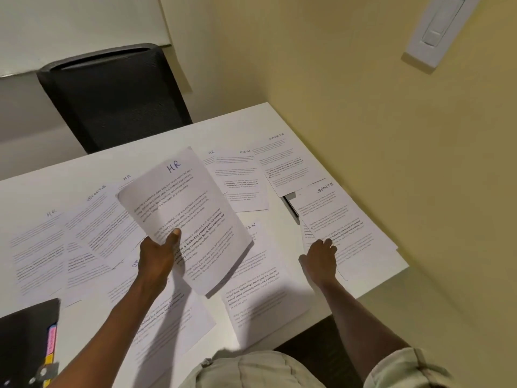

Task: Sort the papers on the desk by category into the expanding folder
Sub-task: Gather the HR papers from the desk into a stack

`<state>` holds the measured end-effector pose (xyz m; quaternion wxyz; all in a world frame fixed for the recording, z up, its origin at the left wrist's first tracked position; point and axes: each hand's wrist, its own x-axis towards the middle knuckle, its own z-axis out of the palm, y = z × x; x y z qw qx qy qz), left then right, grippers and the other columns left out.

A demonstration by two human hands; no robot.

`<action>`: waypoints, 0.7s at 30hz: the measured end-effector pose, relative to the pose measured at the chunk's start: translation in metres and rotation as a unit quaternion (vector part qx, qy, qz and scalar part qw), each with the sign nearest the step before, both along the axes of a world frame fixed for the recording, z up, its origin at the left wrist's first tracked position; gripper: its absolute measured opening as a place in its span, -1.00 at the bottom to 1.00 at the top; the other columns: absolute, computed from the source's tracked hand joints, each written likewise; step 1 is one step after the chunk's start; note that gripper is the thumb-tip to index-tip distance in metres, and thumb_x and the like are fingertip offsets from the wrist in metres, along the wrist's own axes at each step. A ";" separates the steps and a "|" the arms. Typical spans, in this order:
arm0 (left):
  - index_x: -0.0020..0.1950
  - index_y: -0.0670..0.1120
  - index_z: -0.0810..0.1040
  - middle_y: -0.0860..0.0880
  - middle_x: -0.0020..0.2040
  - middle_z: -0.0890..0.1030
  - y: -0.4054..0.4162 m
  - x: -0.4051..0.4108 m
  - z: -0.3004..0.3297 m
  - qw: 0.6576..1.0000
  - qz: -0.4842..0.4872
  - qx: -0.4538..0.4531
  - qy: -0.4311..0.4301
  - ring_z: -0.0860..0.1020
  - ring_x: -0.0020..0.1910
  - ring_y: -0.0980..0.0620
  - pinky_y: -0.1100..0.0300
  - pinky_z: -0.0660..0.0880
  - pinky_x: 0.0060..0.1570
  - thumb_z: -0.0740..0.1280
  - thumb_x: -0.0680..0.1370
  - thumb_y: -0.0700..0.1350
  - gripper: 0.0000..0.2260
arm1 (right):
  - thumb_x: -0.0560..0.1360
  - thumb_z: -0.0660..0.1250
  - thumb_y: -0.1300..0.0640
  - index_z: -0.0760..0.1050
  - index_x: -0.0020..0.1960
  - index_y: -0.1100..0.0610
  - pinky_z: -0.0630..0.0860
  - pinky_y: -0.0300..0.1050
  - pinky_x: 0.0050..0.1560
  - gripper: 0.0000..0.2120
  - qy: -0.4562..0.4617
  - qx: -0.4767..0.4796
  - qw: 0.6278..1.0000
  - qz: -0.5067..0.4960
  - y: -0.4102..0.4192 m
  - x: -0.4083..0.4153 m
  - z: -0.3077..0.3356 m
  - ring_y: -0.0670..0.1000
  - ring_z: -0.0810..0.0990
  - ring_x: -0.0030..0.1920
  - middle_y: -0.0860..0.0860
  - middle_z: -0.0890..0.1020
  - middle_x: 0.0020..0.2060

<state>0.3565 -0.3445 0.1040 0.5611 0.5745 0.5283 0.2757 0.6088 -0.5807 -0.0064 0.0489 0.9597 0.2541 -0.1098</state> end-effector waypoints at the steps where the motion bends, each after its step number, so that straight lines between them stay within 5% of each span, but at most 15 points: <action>1: 0.39 -0.14 0.45 -0.11 0.13 0.61 -0.001 0.001 0.001 1.000 0.001 -0.004 0.000 0.57 0.11 -0.17 -0.03 0.53 0.07 0.42 0.55 -0.03 -0.55 | 0.32 0.45 0.05 0.55 -0.19 0.29 0.42 0.01 -0.15 -0.72 -0.017 -0.008 1.000 0.005 0.001 -0.001 -0.002 0.17 0.48 -0.17 0.16 0.55 -0.29; 5: 0.37 -0.12 0.45 -0.08 0.10 0.63 -0.001 0.007 0.002 1.000 -0.008 -0.017 0.008 0.58 0.10 -0.16 -0.11 0.54 0.14 0.43 0.55 -0.01 -0.56 | 0.26 0.45 0.31 0.56 -0.19 0.33 0.50 -0.01 -0.25 -0.84 -0.033 -0.010 0.999 -0.009 0.005 -0.003 0.006 0.19 0.51 -0.24 0.20 0.53 -0.31; 9: 0.37 -0.12 0.44 -0.08 0.09 0.62 0.000 0.012 0.005 1.000 -0.014 -0.025 -0.001 0.58 0.08 -0.13 -0.06 0.54 0.08 0.42 0.55 -0.03 -0.57 | 0.40 0.33 0.30 0.52 -0.02 0.28 0.50 -0.09 -0.28 -0.84 0.013 0.068 0.996 -0.059 0.005 0.009 -0.004 0.15 0.54 -0.16 0.18 0.52 -0.12; 13: 0.34 -0.13 0.46 -0.08 0.05 0.62 0.002 0.013 0.009 1.000 -0.012 -0.025 -0.005 0.59 0.05 -0.12 -0.05 0.54 0.06 0.41 0.56 -0.06 -0.61 | 0.28 0.43 0.34 0.49 -0.28 0.24 0.47 -0.10 -0.46 -0.89 0.071 0.154 0.977 -0.127 0.006 0.018 0.007 0.19 0.54 -0.37 0.18 0.52 -0.32; 17: 0.29 -0.14 0.47 -0.07 -0.05 0.61 0.003 0.016 0.015 1.000 0.000 -0.024 -0.005 0.60 -0.03 -0.11 -0.02 0.55 -0.02 0.39 0.57 -0.08 -0.68 | 0.45 0.25 0.23 0.48 -0.22 0.16 0.41 -0.08 -0.30 -0.91 -0.023 0.224 0.970 -0.092 0.016 0.026 0.048 0.11 0.49 -0.26 0.11 0.49 -0.26; 21: 0.28 -0.15 0.48 -0.06 -0.05 0.61 0.008 0.016 0.019 1.000 0.010 -0.010 -0.005 0.61 -0.04 -0.11 0.06 0.54 -0.10 0.39 0.58 -0.08 -0.68 | 0.48 0.33 0.17 0.56 -0.12 0.23 0.39 -0.14 -0.19 -0.88 -0.049 0.386 0.918 -0.076 0.040 0.009 0.094 0.11 0.53 -0.16 0.14 0.56 -0.16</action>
